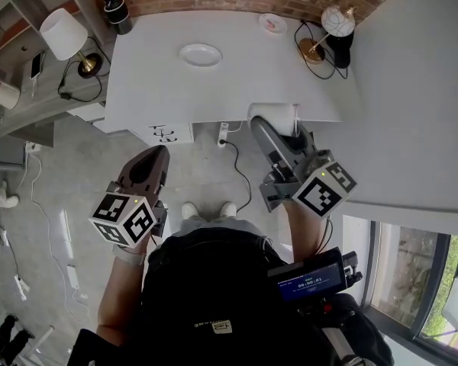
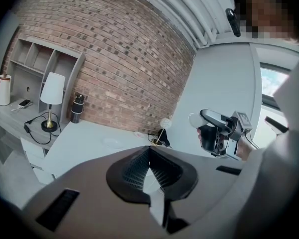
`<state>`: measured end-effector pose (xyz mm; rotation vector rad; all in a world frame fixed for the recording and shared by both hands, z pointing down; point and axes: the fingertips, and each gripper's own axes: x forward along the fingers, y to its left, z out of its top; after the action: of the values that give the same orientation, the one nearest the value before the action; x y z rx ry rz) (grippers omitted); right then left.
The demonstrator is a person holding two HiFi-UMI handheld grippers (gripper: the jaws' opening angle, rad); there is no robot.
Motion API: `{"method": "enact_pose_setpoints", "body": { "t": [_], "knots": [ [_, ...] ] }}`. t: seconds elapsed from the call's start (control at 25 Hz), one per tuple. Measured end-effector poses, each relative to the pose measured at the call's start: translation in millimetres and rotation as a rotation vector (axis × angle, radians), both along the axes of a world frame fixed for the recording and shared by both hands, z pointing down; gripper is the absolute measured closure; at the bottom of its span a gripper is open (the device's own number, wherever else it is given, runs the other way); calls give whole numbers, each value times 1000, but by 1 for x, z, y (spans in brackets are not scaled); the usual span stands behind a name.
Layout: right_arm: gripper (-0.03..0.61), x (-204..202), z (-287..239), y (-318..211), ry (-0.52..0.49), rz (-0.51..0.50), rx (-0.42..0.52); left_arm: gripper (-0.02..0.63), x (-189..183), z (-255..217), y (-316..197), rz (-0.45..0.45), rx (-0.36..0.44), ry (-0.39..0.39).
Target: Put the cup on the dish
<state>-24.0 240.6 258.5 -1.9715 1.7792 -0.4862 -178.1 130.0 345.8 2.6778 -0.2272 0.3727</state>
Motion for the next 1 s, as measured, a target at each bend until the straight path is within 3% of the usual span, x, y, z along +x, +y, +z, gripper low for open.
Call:
{"method": "enact_pose_setpoints", "body": {
  "t": [0.4, 0.76, 1.0],
  "knots": [
    [316, -32, 2, -25, 17, 54, -24, 609, -36, 13, -39, 14, -13, -6],
    [316, -32, 2, -28, 35, 64, -40, 609, -35, 17, -41, 38, -21, -7],
    [316, -21, 10, -47, 86, 38, -98, 609, -27, 20, -55, 16, -18, -16]
  ]
}}
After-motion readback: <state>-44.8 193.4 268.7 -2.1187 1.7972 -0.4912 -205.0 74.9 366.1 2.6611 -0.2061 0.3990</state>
